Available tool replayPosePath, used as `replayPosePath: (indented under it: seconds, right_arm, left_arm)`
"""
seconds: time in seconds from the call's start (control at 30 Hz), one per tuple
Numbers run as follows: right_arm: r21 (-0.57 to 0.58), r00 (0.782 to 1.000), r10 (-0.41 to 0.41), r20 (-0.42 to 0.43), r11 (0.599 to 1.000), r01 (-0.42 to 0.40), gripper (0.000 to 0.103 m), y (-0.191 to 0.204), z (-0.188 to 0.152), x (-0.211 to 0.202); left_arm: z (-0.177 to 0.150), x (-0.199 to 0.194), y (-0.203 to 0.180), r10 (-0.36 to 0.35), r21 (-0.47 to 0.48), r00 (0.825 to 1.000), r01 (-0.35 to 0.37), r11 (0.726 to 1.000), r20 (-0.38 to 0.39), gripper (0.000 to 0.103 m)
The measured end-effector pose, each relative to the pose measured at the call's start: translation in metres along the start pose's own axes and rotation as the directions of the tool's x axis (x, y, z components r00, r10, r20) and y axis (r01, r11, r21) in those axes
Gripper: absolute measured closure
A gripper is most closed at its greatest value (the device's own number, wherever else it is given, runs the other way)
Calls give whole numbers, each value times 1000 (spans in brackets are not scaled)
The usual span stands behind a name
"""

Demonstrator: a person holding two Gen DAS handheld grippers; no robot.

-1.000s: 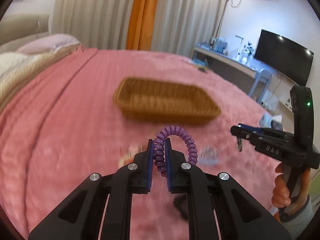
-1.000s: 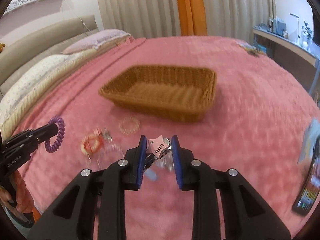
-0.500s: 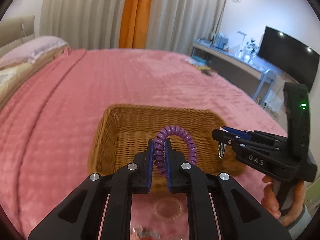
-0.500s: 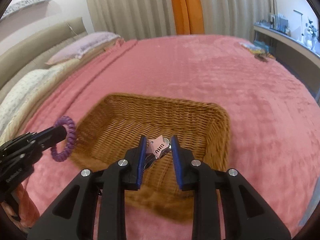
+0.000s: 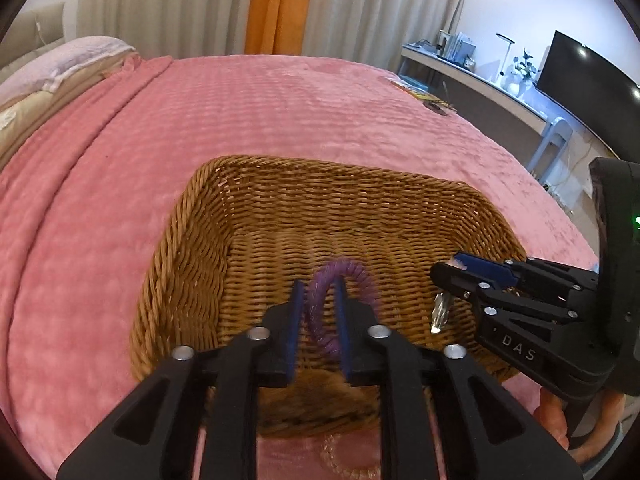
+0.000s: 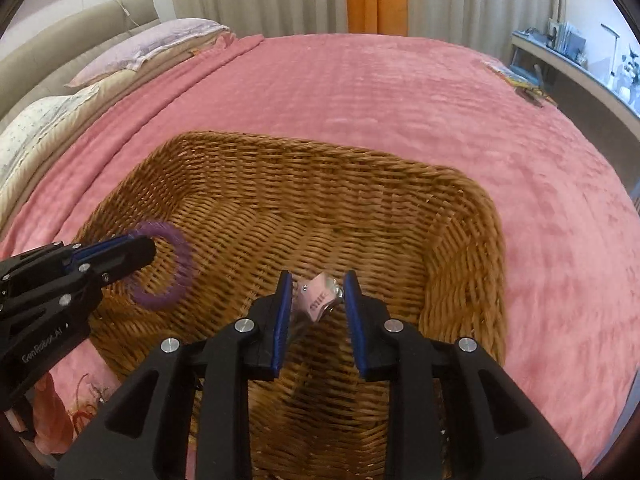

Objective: Organize jewelry
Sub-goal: 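Carry both items to the wicker basket and open both tools to drop them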

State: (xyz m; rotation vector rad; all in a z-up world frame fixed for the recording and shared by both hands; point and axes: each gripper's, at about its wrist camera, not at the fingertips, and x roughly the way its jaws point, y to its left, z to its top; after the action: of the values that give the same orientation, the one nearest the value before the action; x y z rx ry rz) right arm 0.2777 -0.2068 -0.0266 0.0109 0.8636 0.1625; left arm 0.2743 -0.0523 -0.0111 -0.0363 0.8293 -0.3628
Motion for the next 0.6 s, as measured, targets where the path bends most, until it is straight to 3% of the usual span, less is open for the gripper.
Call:
replayPosePath:
  seconds: [0.07,0.1,0.37,0.6]
  right_arm:
    - [-1,1000,-11,15,1000,11,58,0,0,-6]
    - [1,999,-12,31,1000,12,57,0,0,-13]
    - [-16,988,66,138,998,-64,57,11,-25,-92]
    - [-20,976,120,181,993,-118,57,21,-85,-148]
  left_arm:
    - [-1,-11,-1,-5,-1,1000,5,1000,21,74]
    - [-2,-20,1,-11,-7,999,11,1000,34,71]
    - [-35,-117,6,-34,-32,986,40,999,166,62]
    - [-98,-178,13,-39,-89,977,59,994,211,62]
